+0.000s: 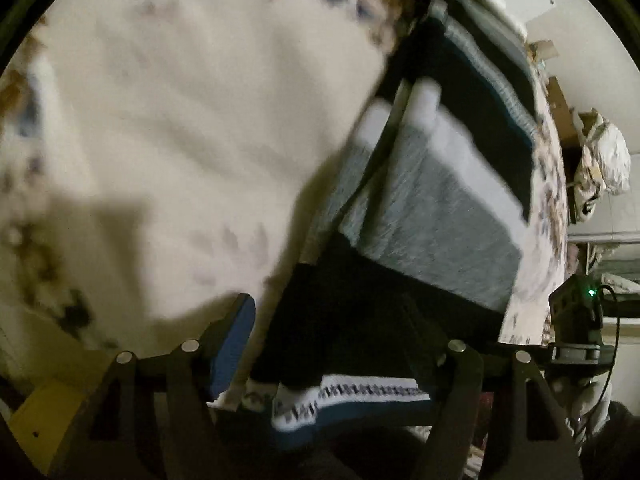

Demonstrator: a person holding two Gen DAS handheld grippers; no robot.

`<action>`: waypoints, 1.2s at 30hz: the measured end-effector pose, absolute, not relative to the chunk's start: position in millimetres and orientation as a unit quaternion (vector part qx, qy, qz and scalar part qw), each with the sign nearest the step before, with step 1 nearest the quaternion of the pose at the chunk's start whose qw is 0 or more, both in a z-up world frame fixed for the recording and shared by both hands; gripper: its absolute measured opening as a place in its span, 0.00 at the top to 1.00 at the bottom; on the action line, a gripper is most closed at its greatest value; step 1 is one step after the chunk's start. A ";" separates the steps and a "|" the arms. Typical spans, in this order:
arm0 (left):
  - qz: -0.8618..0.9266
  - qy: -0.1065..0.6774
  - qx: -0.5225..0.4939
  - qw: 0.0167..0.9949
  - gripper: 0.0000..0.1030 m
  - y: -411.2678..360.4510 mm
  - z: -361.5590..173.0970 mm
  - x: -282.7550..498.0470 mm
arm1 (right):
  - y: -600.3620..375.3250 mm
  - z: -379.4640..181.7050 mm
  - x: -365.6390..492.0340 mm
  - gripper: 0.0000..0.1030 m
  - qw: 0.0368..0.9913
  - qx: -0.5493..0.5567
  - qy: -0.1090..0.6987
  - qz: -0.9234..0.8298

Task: Fold small clothes
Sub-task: 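Fold the sweater again lengthwise with both grippers, pressing it onto the bed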

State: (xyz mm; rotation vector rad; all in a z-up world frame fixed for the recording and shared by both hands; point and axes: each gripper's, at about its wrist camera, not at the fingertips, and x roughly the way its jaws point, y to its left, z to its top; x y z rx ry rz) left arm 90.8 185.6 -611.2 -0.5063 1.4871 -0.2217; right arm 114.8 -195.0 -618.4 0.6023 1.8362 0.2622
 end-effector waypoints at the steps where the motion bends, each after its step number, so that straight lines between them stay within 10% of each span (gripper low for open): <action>1: -0.104 0.666 -0.216 0.706 0.31 182.4 -613.9 89.2 | -188.2 -624.2 111.9 0.38 0.559 0.266 0.778 0.110; 8: -0.134 0.664 -0.182 0.713 0.27 163.8 -610.0 87.4 | -168.3 -637.4 98.0 0.38 0.564 0.290 0.768 0.088; 9: -0.137 0.666 -0.177 0.711 0.45 162.1 -609.6 86.7 | -163.8 -636.4 98.4 0.38 0.569 0.281 0.769 0.081; 10: -0.135 0.671 -0.167 0.709 0.84 160.4 -609.3 86.6 | -158.7 -634.9 99.0 0.41 0.574 0.266 0.771 0.071; 11: -0.140 0.680 -0.165 0.701 0.91 160.0 -612.6 87.7 | -152.4 -636.7 97.5 0.46 0.579 0.251 0.773 0.062; 14: -0.140 0.684 -0.172 0.695 0.92 157.0 -606.3 88.5 | -145.5 -632.6 96.4 0.88 0.583 0.248 0.772 0.046; 36: -0.226 0.530 -0.397 0.714 0.92 184.6 -443.8 285.6 | -163.8 -444.0 237.7 0.90 0.629 0.473 0.598 0.155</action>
